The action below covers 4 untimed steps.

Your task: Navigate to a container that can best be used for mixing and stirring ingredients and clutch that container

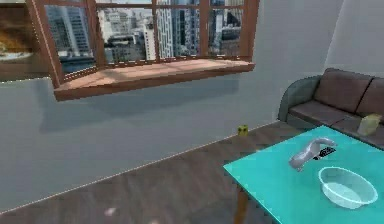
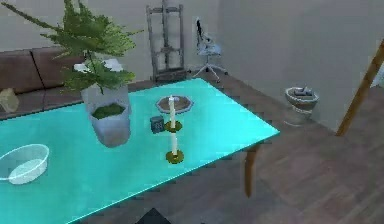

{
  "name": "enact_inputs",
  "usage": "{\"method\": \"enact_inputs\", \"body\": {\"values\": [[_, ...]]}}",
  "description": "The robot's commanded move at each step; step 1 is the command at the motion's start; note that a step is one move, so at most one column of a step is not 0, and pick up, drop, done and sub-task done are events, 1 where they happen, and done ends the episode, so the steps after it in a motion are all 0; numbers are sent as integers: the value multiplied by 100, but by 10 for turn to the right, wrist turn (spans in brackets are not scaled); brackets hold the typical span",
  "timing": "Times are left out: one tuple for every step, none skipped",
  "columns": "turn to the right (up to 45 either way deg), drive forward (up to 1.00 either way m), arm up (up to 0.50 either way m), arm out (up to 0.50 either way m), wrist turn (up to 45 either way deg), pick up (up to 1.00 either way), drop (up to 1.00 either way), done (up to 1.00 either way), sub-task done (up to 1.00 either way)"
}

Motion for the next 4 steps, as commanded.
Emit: {"method": "enact_inputs", "body": {"values": [[0, 65, 0, 0, 0, 0, 0, 0, 0], [0, 0, 50, 0, 0, 0, 0, 0, 0], [0, 0, 34, 0, 0, 0, 0, 0, 0], [0, 0, 0, 28, 0, 0, 0, 0, 0]]}}
